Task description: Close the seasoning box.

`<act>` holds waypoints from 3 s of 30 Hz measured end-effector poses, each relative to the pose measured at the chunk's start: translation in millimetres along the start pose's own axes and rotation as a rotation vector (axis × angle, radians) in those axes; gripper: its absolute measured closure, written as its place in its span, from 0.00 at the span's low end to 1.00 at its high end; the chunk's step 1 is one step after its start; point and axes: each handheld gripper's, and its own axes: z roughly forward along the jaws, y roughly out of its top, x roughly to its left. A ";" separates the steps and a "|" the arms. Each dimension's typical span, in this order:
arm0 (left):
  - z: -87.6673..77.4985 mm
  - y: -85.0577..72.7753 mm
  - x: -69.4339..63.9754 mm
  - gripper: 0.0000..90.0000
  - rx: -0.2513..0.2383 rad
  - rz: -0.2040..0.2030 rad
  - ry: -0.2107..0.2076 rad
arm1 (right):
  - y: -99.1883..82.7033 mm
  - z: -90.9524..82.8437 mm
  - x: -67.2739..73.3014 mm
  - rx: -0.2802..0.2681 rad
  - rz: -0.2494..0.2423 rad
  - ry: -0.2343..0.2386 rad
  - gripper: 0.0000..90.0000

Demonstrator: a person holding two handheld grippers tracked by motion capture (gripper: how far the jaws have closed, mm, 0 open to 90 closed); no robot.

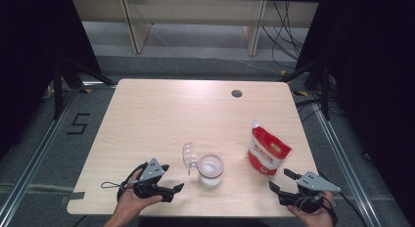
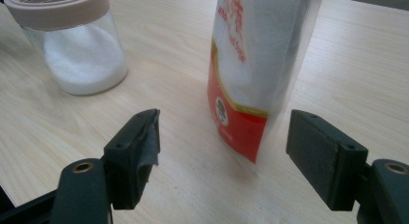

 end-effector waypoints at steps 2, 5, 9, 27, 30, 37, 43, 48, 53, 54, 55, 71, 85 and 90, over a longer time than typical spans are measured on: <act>-0.2 0.6 -0.3 0.18 -0.005 -0.011 -0.001 | -0.1 0.0 0.0 0.002 0.001 0.000 0.31; -1.1 2.4 1.6 0.18 -0.007 0.002 0.013 | -0.2 1.0 -1.9 0.004 -0.016 0.001 0.31; -2.1 4.9 -0.3 0.19 -0.013 -0.009 0.005 | -0.8 1.5 -1.4 0.015 0.001 -0.007 0.31; -11.6 21.9 -8.6 0.88 -0.068 0.051 0.005 | 0.2 3.2 -1.7 0.017 -0.011 -0.005 0.30; -10.2 25.0 -10.9 0.98 -0.068 0.046 0.000 | 0.2 3.4 -1.8 0.019 -0.013 -0.004 0.30; -10.2 35.1 -11.7 0.99 -0.080 0.060 -0.001 | 0.1 3.4 -1.8 0.022 -0.026 -0.014 0.30; -13.4 41.9 -13.4 0.99 -0.081 0.054 -0.010 | 0.2 3.0 -0.5 0.030 -0.018 -0.014 0.30; -13.7 47.0 -15.3 0.99 -0.081 0.078 -0.019 | -0.1 3.8 -0.1 0.025 -0.014 -0.013 0.30; -13.4 50.1 -18.9 0.99 -0.083 0.065 -0.034 | -0.1 4.3 0.7 0.030 -0.010 -0.005 0.30; -12.8 50.5 -19.6 0.99 -0.086 0.065 -0.036 | 0.0 4.4 0.5 0.024 -0.011 -0.004 0.30; -12.5 50.7 -20.3 0.99 -0.085 0.062 -0.034 | 0.1 4.3 0.3 0.022 -0.012 -0.007 0.30; -11.0 53.7 -20.3 0.99 -0.086 0.081 -0.029 | 0.3 4.1 1.3 0.031 -0.017 -0.007 0.30; -8.0 55.6 -24.7 0.99 -0.079 0.088 -0.033 | 0.4 4.2 1.5 0.031 -0.015 0.000 0.30; -5.1 56.6 -27.2 0.99 -0.080 0.094 -0.046 | 0.5 4.6 0.9 0.029 -0.022 0.002 0.30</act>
